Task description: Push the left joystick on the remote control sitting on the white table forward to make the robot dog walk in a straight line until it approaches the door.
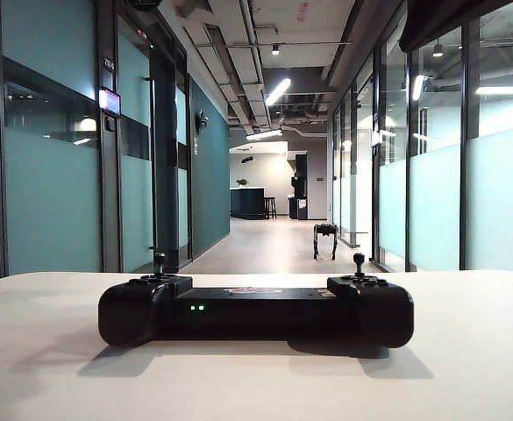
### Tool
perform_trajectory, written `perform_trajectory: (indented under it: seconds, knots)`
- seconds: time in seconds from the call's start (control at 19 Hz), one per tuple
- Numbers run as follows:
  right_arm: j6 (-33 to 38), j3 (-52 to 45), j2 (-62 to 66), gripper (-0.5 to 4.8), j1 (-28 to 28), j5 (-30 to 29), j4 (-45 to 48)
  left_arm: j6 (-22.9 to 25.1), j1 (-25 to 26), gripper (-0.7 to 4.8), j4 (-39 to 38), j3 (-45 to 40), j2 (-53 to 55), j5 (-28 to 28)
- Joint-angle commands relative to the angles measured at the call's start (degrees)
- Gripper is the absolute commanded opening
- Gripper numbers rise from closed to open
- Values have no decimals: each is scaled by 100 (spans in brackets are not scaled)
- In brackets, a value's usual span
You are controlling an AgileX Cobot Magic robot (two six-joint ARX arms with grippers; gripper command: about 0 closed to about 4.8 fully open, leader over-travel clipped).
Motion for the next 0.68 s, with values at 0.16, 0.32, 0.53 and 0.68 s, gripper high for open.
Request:
perform_trajectory:
  seconds: [0.16,0.32,0.53,0.68]
  knots:
    - [-11,31,-20,-1,7,13,90,-4,4,-5,345,-404,0,-15]
    - [-11,31,-20,-1,7,13,87,2,7,-5,197,-505,0,-15]
    - [-11,31,-20,-1,7,13,87,-48,4,-5,195,-505,0,-17]
    - [-11,31,-20,-1,7,13,87,-350,4,-5,188,-503,0,-214]
